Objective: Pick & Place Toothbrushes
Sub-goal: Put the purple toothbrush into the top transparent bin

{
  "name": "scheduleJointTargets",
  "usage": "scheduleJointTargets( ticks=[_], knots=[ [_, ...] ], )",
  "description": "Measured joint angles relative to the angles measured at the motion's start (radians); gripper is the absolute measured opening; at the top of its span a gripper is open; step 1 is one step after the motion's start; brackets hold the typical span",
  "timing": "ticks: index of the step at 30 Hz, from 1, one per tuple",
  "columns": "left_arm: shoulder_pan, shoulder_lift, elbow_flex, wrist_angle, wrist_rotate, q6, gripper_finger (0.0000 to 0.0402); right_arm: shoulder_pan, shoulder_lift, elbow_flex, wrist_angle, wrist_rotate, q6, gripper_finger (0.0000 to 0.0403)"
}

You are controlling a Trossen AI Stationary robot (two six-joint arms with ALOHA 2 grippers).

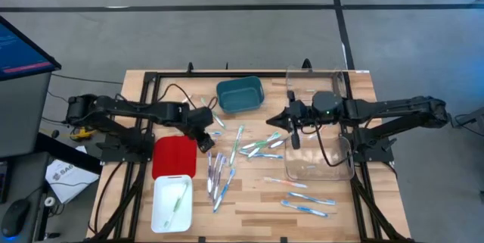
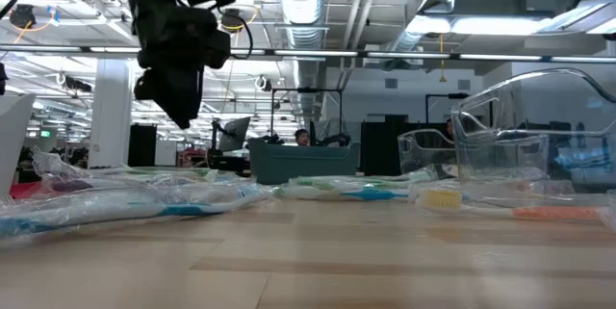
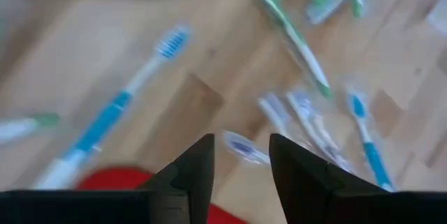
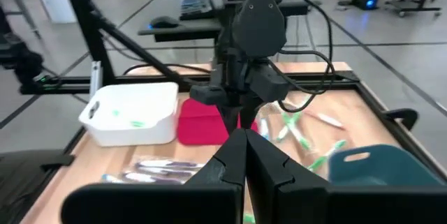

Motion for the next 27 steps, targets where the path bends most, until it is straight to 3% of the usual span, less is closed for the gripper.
scheduleJointTargets(
  ticks=[7,13,21,27],
  knots=[
    [-0.107,0.0,0.0,0.01,0.001,-0.057,0.0131,0.048,0.0,0.0,-0.006,0.0,-0.001,0.0],
    [-0.123,0.0,0.0,0.018,-0.004,-0.075,0.0131,0.05,-0.007,0.0,-0.002,0.0,-0.008,0.0],
    [-0.166,0.0,0.0,0.02,0.042,-0.261,0.0131,0.047,-0.007,0.0,-0.003,0.0,-0.011,0.0],
    [-0.197,0.016,0.0,0.023,0.056,-0.295,0.0131,0.046,-0.007,0.0,-0.004,0.0,-0.011,0.0]
  ],
)
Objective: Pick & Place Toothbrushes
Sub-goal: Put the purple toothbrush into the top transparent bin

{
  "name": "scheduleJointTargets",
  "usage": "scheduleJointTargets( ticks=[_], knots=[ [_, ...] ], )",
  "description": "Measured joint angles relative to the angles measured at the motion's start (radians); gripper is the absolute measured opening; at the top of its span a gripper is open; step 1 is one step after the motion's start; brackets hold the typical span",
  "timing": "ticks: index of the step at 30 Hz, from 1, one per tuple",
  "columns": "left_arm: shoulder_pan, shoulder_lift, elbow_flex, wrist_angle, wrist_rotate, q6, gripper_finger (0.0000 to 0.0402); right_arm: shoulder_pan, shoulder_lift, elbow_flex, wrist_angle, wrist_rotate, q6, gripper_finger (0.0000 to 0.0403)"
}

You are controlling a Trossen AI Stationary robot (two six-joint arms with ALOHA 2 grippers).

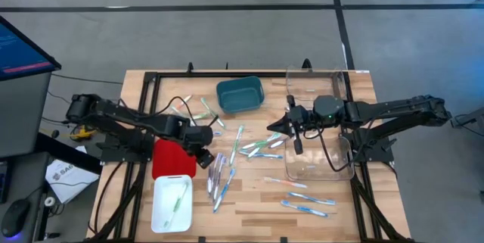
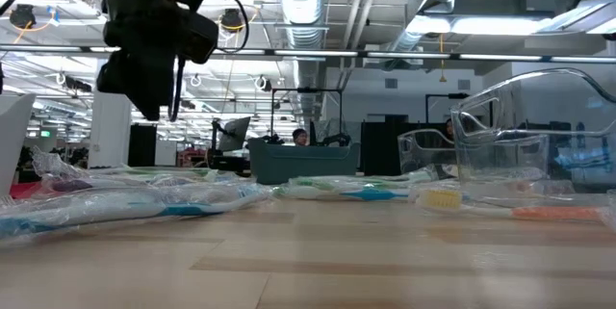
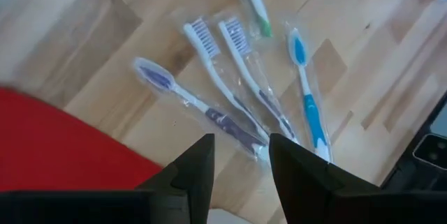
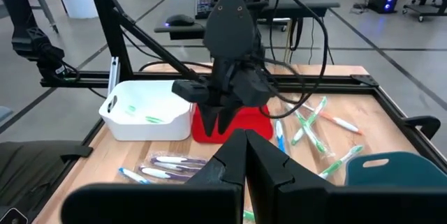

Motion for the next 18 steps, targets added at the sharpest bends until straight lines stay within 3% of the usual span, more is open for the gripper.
scheduleJointTargets(
  ticks=[11,18],
  knots=[
    [-0.052,0.208,0.0,0.087,0.057,-0.004,0.0131,0.0,0.0,0.0,0.008,0.0,0.0,0.0],
    [-0.034,0.244,0.001,0.101,0.097,-0.001,0.0135,0.0,0.0,0.0,0.011,0.0,0.0,0.0]
  ],
)
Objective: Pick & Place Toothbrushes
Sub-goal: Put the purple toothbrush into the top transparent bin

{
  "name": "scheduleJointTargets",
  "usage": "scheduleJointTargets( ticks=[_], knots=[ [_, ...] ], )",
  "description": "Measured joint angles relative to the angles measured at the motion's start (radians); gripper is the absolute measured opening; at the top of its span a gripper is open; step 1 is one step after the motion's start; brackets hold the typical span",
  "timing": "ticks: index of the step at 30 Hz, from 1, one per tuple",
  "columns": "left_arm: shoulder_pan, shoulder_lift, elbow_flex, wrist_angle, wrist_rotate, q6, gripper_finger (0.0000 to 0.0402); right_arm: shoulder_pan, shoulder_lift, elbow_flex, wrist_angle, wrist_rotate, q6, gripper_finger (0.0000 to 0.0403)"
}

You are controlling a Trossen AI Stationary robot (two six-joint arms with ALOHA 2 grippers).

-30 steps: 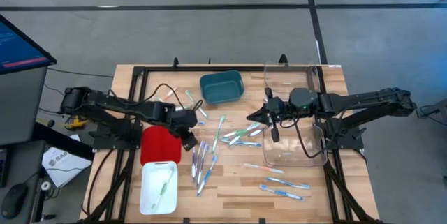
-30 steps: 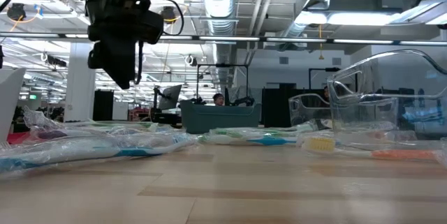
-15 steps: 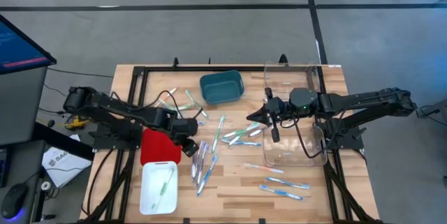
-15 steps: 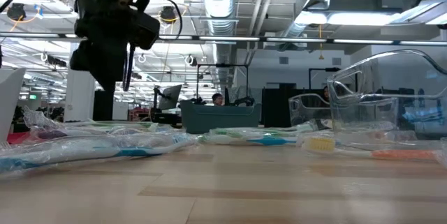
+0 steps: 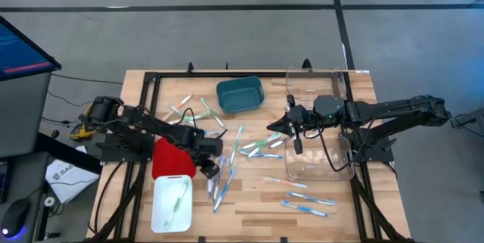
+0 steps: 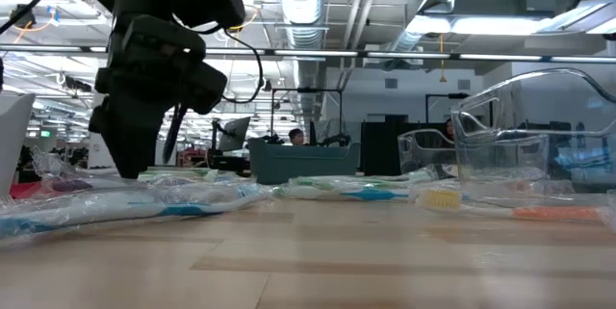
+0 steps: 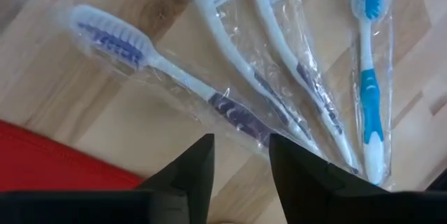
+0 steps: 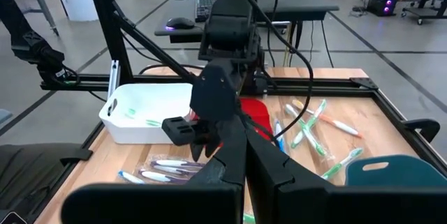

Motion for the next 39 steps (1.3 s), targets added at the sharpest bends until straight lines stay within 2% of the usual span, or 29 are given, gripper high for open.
scheduleJointTargets(
  ticks=[11,18,25,39],
  knots=[
    [0.012,0.039,0.001,0.046,0.0,0.0,0.0201,0.0,0.0,0.0,0.003,0.0,0.0,0.0],
    [0.013,0.081,0.006,0.051,0.025,-0.003,0.0206,0.0,0.0,0.0,0.004,0.0,0.0,0.0],
    [0.032,0.084,0.005,0.046,0.028,-0.001,0.0184,0.001,0.0,0.0,0.012,0.0,0.0,0.0],
    [0.037,0.086,0.003,0.004,-0.014,0.048,0.0088,0.0,0.0,0.0,0.011,0.0,0.0,0.0]
  ],
)
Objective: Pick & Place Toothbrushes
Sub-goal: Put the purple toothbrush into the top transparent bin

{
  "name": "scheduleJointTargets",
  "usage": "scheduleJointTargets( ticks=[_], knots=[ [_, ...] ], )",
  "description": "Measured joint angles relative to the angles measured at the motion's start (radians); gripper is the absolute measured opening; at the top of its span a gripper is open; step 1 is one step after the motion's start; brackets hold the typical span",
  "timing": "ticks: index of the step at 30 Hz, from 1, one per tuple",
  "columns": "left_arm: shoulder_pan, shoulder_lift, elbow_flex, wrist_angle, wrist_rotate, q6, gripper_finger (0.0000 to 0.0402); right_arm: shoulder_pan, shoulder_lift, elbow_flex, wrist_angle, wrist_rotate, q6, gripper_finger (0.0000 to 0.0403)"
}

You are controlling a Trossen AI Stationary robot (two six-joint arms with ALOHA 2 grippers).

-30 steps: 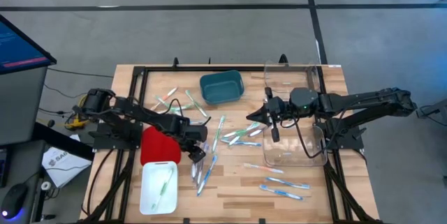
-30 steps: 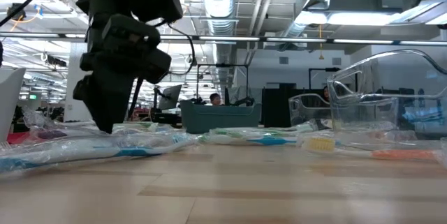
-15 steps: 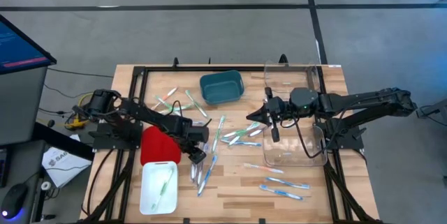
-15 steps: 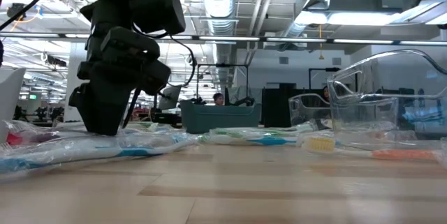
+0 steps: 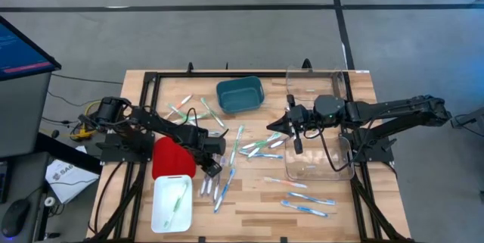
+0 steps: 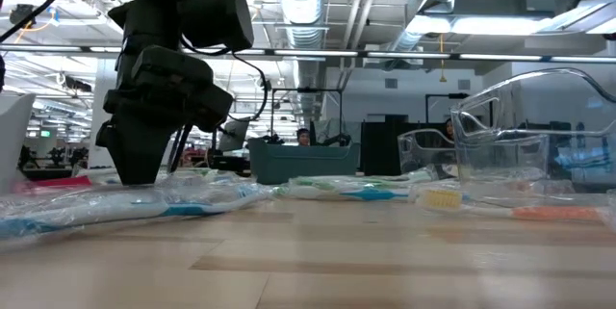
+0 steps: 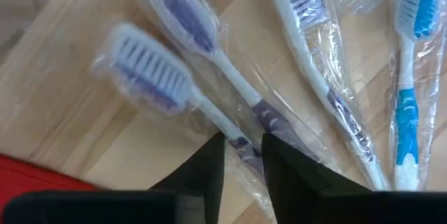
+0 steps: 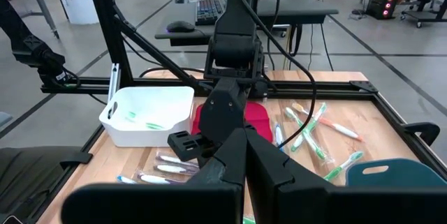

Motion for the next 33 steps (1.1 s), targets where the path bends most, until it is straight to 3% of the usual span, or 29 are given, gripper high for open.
scheduleJointTargets(
  ticks=[9,23,33],
  knots=[
    [0.006,0.0,-0.001,-0.026,-0.005,0.051,0.0011,0.0,0.0,0.0,0.0,0.0,0.0,0.0],
    [0.011,-0.017,0.013,-0.045,-0.022,0.082,0.0003,0.0,0.0,0.0,0.0,0.0,0.0,0.0],
    [0.012,-0.182,0.058,-0.122,-0.138,0.078,0.0001,0.0,0.0,0.0,-0.001,0.0,0.0,0.0]
  ],
)
